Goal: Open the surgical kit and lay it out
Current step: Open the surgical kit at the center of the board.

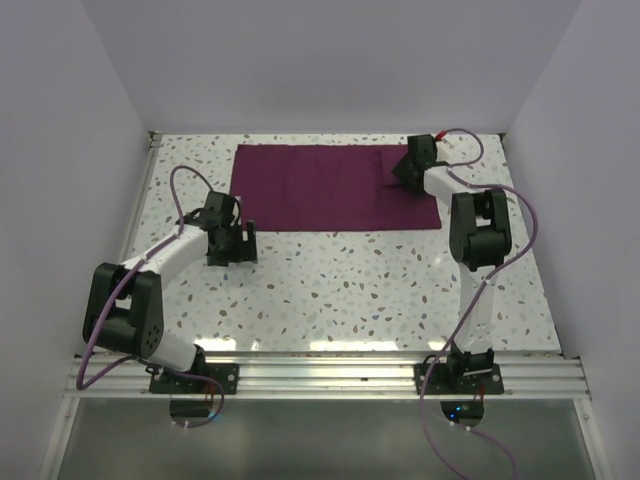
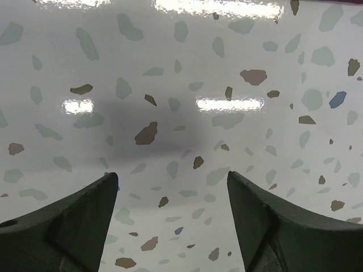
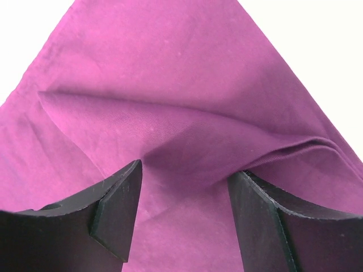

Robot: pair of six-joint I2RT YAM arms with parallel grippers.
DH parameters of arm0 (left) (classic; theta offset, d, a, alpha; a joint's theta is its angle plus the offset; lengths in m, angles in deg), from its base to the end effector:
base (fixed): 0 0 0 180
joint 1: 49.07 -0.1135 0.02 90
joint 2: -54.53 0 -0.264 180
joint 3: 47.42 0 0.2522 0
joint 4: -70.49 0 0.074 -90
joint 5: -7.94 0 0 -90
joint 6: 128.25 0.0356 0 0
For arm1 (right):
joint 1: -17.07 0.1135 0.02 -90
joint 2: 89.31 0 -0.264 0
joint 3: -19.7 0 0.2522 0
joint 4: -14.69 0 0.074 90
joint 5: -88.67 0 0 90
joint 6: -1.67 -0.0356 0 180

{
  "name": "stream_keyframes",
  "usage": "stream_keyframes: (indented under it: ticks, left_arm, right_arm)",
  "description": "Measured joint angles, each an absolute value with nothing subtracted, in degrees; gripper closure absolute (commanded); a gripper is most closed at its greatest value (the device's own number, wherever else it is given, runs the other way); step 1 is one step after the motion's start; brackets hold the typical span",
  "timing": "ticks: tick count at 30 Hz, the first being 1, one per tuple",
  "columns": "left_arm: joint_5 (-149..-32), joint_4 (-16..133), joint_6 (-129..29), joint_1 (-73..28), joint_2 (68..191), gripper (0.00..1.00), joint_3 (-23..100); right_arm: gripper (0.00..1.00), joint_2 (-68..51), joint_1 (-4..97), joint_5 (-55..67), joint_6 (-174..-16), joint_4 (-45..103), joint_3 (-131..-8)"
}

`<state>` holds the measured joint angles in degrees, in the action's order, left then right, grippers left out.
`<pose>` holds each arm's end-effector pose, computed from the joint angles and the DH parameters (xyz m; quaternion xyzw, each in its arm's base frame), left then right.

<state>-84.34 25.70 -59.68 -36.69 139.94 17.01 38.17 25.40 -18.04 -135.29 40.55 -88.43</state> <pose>0.2725 -0.0613 0.1864 -0.0730 0.9748 -0.0796 0.1951 0.4910 0.0615 0.1627 0.3548 0.8450 0.0559 0.3962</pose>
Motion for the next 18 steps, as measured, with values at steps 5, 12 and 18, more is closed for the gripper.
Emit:
stream_keyframes:
  ticks: [5, 12, 18]
  left_arm:
    - [-84.36, 25.7, -59.68, -36.69, 140.05, 0.18, 17.01]
    - [-84.34, 25.72, -59.68, -36.69, 140.13, 0.18, 17.01]
    - [-84.27, 25.7, -59.68, -36.69, 140.13, 0.18, 17.01]
  right_arm:
    - [0.36, 40.16, 25.4, -17.8, -136.19, 40.9, -91.84]
    - [0.62, 44.23, 25.43, -16.86, -137.39, 40.92, -97.32]
    - [1.0, 45.67, 25.43, -16.34, -138.04, 40.92, -98.35]
